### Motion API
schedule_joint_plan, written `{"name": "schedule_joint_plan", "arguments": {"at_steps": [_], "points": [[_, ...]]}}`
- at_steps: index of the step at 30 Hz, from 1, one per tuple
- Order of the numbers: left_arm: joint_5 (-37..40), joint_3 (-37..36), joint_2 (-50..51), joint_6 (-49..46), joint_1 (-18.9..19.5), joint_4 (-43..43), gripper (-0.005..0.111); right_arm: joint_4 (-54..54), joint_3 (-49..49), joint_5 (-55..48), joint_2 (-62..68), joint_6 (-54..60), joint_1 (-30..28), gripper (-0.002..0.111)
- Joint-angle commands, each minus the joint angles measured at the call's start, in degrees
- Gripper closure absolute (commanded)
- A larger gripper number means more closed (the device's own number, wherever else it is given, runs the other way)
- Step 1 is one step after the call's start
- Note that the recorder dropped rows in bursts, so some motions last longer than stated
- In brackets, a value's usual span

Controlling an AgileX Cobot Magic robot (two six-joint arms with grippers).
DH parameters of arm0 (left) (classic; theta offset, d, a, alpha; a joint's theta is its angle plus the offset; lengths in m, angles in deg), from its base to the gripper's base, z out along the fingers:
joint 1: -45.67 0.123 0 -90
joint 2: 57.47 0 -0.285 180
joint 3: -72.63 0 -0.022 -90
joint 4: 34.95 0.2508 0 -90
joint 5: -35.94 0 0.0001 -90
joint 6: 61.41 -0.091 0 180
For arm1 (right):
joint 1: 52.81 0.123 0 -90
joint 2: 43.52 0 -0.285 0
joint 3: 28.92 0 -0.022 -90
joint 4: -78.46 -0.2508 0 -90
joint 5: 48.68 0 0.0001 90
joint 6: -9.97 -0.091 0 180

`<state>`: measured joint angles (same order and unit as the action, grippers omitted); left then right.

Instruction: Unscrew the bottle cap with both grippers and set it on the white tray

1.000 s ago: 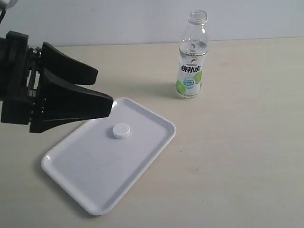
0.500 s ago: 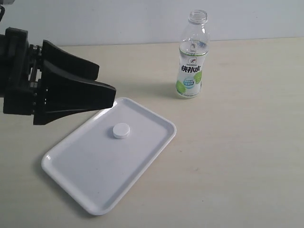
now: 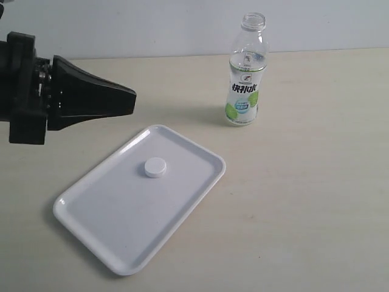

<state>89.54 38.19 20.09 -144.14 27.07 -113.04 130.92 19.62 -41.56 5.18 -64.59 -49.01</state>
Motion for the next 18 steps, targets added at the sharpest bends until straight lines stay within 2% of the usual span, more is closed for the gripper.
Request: {"name": "schedule_joint_plan", "arguments": {"at_steps": [1, 4, 8, 10, 12, 14, 18], "points": [[-1.8, -0.9, -0.5, 1.0, -0.1, 1.0, 0.107, 8.2, 2.9, 5.8, -0.3, -0.6, -0.2, 0.108], [-3.8, -4.3, -2.9, -0.3, -0.1, 0.8, 0.107, 9.6, 6.6, 8.2, -0.8, 1.0, -0.2, 0.108], [-9.5, -11.9, -8.8, -4.5, -0.1, -4.3, 0.107, 9.5, 13.5, 11.5, -2.4, 2.4, -0.2, 0.108], [-13.2, -15.9, -12.7, -8.0, -0.1, -8.6, 0.107, 9.0, 17.2, 13.4, -3.5, 5.8, -0.2, 0.108], [-16.6, -20.7, -17.7, -14.2, -0.1, -16.6, 0.107, 8.8, 20.4, 13.9, -5.3, 7.3, -0.2, 0.108], [-18.3, -25.7, -23.2, -21.6, -0.1, -21.9, 0.107, 5.5, 23.4, 13.9, -7.2, 10.2, -0.2, 0.108], [-23.2, -31.1, -33.4, -21.7, -0.1, -21.9, 0.107, -8.4, 28.7, 15.8, -12.0, 27.3, -0.2, 0.108]]}}
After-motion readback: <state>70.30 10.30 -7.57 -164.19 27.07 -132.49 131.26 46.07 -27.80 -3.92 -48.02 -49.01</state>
